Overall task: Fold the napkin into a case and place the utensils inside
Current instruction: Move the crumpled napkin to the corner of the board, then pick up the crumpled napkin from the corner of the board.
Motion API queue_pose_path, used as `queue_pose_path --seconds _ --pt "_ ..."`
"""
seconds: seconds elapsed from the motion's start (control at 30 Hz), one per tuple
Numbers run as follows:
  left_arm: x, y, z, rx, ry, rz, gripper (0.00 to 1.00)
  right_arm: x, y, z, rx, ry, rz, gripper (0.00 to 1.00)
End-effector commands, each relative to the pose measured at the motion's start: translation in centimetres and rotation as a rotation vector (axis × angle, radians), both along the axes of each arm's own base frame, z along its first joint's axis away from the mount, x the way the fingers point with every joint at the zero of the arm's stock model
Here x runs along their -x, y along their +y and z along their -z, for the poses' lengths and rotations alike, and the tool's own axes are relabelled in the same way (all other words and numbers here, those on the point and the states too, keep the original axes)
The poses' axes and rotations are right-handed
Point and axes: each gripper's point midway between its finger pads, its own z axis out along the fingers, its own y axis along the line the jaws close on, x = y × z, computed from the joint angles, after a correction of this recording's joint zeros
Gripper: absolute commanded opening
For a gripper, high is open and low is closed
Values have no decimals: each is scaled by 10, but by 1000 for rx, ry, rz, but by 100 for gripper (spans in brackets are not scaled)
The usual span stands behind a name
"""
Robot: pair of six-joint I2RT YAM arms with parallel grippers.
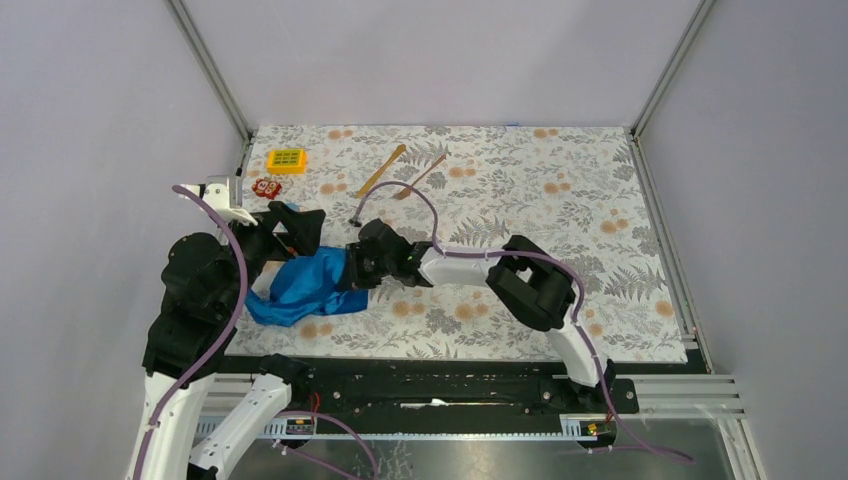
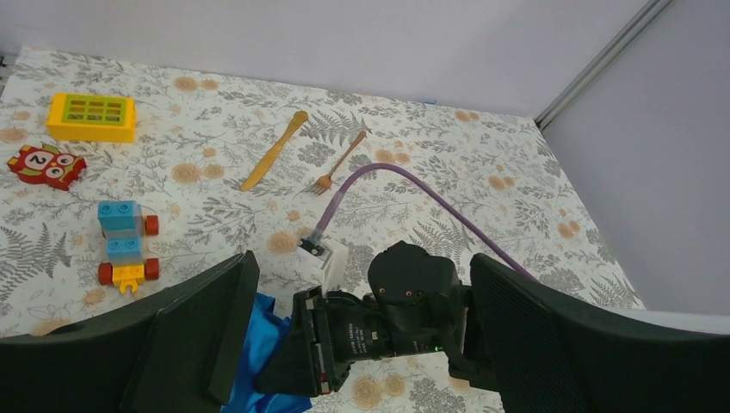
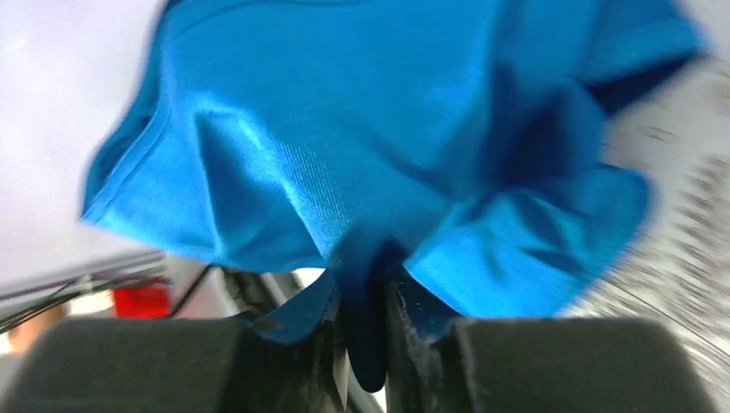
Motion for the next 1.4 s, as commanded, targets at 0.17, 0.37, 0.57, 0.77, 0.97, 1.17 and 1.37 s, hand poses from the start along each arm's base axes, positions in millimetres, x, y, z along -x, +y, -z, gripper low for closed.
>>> queue_pose_path --seconds 0.17,0.37,0.57,0.77,0.97,1.17,1.37 --pt "-10 -9 15 71 72 3 99 -31 -212 -24 554 -399 312 3" --pt "-26 -59 58 137 220 214 99 -9 -382 -29 816 -342 620 71" --pt "-25 -124 130 234 456 494 99 -3 -422 -56 720 -374 760 100" --pt "2 -153 193 64 622 490 99 -25 -394 -66 674 -353 644 100" --pt "46 -174 248 -123 762 492 99 -56 -379 -24 656 -108 619 100" --pt "90 -172 286 -272 860 469 99 -85 -365 0 757 -24 596 100" --pt "118 -145 315 -441 938 375 99 -98 -358 15 768 13 643 100"
